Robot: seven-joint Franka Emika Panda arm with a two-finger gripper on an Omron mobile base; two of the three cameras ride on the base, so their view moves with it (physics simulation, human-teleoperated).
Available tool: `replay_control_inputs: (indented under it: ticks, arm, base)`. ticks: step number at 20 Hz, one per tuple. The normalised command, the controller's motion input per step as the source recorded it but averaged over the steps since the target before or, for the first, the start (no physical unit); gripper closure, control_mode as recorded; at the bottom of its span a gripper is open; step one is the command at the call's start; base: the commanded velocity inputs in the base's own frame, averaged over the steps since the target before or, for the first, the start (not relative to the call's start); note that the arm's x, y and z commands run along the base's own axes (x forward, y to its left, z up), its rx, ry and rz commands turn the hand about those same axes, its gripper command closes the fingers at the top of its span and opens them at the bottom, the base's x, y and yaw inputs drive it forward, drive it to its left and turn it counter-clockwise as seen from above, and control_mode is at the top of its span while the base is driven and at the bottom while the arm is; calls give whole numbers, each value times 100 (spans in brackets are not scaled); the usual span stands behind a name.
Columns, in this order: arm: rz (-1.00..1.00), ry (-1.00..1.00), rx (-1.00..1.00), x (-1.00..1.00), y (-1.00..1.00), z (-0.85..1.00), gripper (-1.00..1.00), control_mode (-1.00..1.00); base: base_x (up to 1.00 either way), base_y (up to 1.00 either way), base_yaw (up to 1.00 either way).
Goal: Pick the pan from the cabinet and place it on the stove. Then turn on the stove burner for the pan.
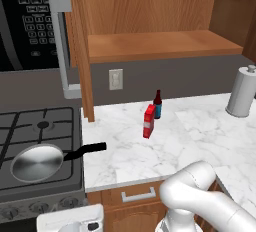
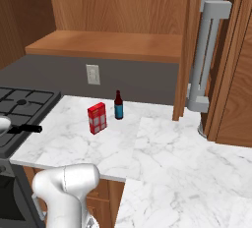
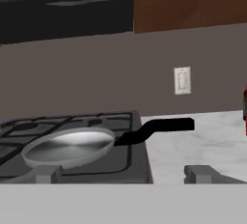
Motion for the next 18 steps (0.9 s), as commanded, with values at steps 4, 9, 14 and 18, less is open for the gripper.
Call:
replay_control_inputs:
  ticks: [4, 9, 14, 18]
  arm:
    - [0, 0, 0, 20, 0, -20, -100, -100]
    - [0, 0, 0, 15, 0, -25, -100, -100]
    - [0, 0, 0, 6, 2, -33, -100, -100]
    - [0, 0, 0, 5, 3, -29, -100, -100]
  base:
    - [0, 0, 0]
    - [0, 0, 0]
    - [0, 0, 0]
    - [0, 0, 0]
